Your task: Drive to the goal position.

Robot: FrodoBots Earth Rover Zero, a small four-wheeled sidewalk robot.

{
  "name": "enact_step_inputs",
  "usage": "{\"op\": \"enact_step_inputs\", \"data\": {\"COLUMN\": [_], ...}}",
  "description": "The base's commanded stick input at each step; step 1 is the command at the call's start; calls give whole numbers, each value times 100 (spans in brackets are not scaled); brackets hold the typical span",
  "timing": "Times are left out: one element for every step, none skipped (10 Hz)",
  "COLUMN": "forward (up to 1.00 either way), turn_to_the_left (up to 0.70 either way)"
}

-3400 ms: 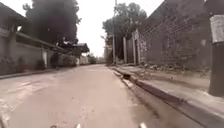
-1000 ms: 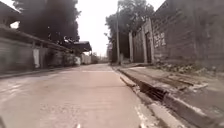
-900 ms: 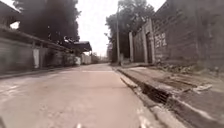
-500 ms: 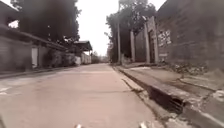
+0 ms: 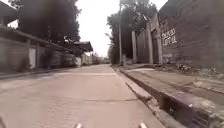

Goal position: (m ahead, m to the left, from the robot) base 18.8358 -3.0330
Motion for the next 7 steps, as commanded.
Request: {"op": "enact_step_inputs", "data": {"forward": [85, 85, 85, 85, 85, 85, 85], "turn_to_the_left": [0, 0, 0, 0, 0, 0, 0]}}
